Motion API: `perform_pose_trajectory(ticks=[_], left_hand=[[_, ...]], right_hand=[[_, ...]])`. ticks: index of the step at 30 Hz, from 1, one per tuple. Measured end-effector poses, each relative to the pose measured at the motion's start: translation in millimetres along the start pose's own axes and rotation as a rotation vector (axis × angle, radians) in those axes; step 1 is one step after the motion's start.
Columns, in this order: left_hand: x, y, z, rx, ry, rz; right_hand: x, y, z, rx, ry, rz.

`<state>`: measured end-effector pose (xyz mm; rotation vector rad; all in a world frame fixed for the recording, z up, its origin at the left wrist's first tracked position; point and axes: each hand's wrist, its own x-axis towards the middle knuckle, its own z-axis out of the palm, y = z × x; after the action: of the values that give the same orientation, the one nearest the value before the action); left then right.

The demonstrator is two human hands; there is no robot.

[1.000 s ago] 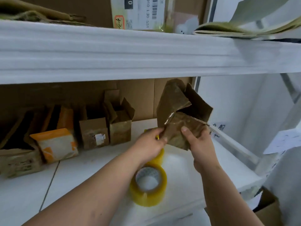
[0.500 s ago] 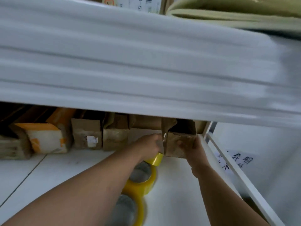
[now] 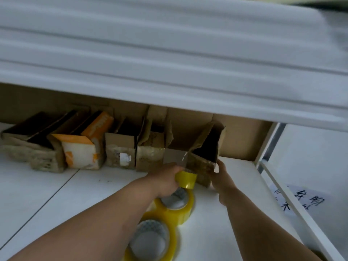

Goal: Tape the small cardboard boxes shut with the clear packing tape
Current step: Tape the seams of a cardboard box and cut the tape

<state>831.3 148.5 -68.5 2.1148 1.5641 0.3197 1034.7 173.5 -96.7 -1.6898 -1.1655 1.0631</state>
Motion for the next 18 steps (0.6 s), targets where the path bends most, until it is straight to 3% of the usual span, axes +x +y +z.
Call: perform_pose_trajectory(ticks=[8,13,18], left_hand=[[-14.8,0.3,-12.5,-0.06,0.101,-0.021],[-37.3,-7.7,-25.8,-0.064,0.175,-0.016],[-89.9,-57.3,-50.0,-0.027,0.272,-0.075]], right_hand=[[-17.9,-4.1,-3.5,0.039,0.284,0.031],[-67.6,-30.9,10.6,-0.106,0.562,-0.201],[-124.3,-69.5,83.9,-0.254,0.407,-0.443]])
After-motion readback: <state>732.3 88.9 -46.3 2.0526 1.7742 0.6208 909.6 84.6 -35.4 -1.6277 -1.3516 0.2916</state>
